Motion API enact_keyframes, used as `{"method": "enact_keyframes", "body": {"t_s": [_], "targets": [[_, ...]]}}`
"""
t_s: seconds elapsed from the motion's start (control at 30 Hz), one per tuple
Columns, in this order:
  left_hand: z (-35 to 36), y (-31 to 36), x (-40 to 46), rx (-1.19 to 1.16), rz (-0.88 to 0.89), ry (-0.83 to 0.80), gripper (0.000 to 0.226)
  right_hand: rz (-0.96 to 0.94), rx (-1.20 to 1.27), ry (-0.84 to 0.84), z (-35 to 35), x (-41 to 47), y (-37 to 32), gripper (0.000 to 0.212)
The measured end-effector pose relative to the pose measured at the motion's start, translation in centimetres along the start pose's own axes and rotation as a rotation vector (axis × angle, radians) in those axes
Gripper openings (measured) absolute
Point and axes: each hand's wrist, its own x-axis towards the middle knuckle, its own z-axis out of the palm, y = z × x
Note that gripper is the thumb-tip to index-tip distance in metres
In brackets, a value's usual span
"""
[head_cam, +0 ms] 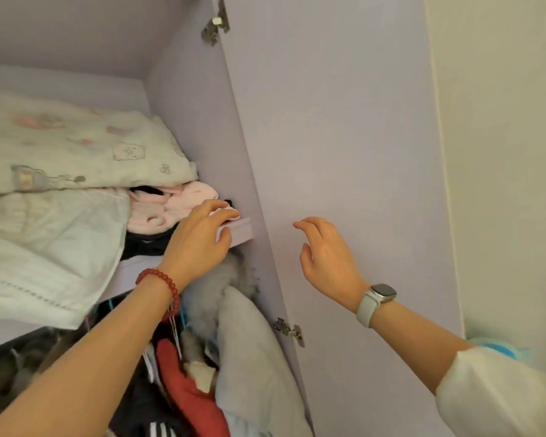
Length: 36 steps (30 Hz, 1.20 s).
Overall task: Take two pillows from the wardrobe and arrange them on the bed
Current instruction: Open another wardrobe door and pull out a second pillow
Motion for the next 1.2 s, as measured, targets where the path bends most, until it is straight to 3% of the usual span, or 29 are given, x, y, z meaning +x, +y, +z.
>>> {"method": "enact_keyframes", "body": {"t_s": [0.3,0.43,0.53,0.67,0.8,1.03,1.13,1.2], "targets": [[-12.0,-19.0,-0.2,0.484,-0.267,0.104,0.040,-0.310,0.147,-0.018,13.9,14.5,-11.3,0.041],[-14.7,-27.1,1.0,0.592,-0.313,0.124,0.041,-0.392,0.151,-0.016,20.9,21.7,-15.9,0.042],[-15.3,-32.8,2.9,0.671,-0.344,0.081,0.047,-0.417,0.027,-0.030,26.1,26.9,-17.6,0.050],[-14.3,-38.6,6.5,0.678,-0.362,0.020,0.070,-0.329,-0.180,-0.172,31.9,32.6,-17.7,0.076],[-12.1,-41.7,9.6,0.750,-0.324,-0.077,0.087,-0.285,-0.245,-0.150,35.5,35.6,-18.0,0.087],[-12.4,-42.1,12.5,0.946,-0.255,0.043,0.094,-0.334,-0.124,0.006,33.5,38.1,-18.6,0.057],[-14.1,-39.7,13.9,0.953,-0.257,0.157,0.079,-0.393,-0.044,0.166,29.8,39.0,-19.7,0.043],[-15.4,-37.7,14.5,0.953,-0.195,0.284,0.051,-0.429,0.009,0.287,27.2,39.1,-20.3,0.039]]}}
